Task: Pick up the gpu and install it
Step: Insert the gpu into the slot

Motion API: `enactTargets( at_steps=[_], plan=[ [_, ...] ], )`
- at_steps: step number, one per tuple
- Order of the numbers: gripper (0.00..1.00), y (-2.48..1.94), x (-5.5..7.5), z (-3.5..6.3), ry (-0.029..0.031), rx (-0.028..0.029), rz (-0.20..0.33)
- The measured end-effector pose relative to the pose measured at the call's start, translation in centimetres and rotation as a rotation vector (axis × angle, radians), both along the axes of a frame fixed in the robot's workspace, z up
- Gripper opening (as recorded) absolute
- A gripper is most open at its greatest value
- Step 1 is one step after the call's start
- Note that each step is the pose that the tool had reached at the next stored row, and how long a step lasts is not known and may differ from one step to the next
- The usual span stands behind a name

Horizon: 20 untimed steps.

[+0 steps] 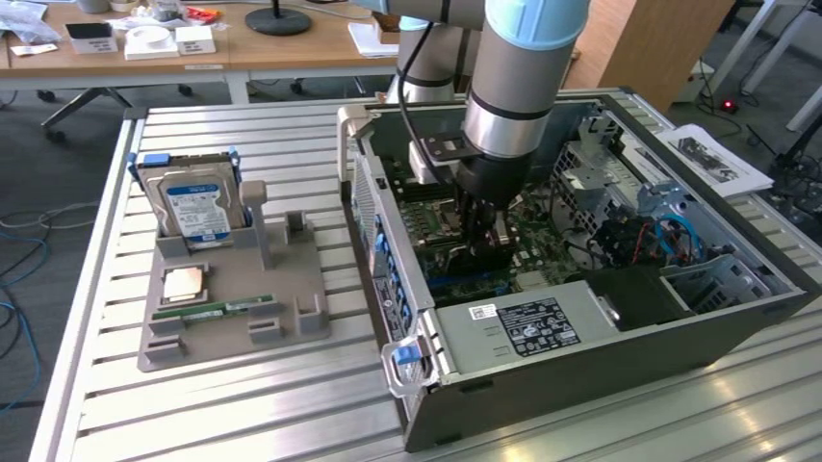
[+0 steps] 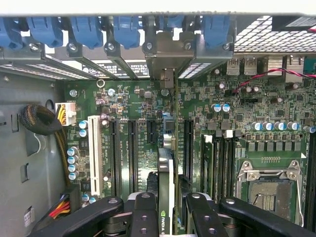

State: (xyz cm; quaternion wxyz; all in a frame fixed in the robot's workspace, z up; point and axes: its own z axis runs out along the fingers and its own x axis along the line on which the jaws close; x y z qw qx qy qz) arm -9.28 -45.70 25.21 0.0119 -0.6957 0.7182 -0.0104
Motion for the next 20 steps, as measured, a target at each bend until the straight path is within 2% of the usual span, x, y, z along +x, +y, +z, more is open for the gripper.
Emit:
enactTargets(
  at_steps=[20],
  plan=[
    [0.27,-0.05,-0.08,-0.05,-0.0026,0.0006,0.000]
  ],
)
